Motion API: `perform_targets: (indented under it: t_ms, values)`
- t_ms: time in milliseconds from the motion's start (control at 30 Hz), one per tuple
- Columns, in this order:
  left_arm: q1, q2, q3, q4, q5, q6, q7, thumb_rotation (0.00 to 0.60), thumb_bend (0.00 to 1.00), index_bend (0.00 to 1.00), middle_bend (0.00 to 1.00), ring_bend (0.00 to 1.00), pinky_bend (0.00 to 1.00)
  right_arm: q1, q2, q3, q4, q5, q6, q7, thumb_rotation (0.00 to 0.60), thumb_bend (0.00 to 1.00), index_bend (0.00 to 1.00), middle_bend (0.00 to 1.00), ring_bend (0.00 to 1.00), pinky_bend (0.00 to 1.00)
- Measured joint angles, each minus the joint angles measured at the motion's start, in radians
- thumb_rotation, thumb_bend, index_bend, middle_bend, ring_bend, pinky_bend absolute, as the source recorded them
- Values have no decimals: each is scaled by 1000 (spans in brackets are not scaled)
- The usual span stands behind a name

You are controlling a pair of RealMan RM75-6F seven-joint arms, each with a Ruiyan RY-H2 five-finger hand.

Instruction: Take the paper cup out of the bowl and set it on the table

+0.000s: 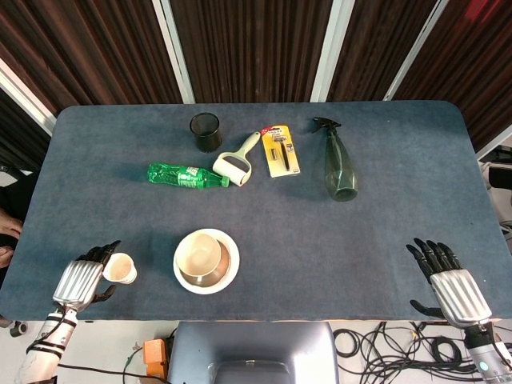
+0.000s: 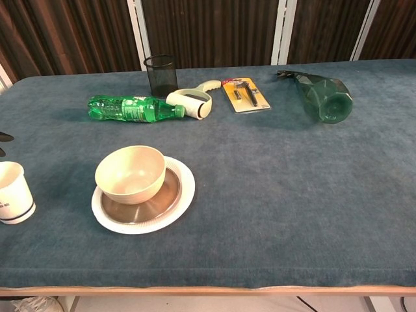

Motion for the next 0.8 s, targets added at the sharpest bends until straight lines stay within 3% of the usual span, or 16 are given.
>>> perform_targets:
  t_ms: [267, 400, 800]
  values:
    - [10, 18, 0, -25, -25, -21, 0, 600, 254, 0, 14, 28, 304, -6, -3, 10, -6, 9, -18, -14, 600, 1, 0, 12, 0, 85]
    - [27, 45, 1, -61, -20, 2, -7, 600, 255, 0, 0, 15, 282, -10, -2, 15, -7, 8, -18, -12, 600, 1, 0, 12, 0, 84]
    - [155, 126, 82, -90, 238, 231, -78, 600, 257, 0, 11, 21, 231, -39, -33, 41, -13, 37, 11, -58, 600, 1, 0, 12, 0, 85]
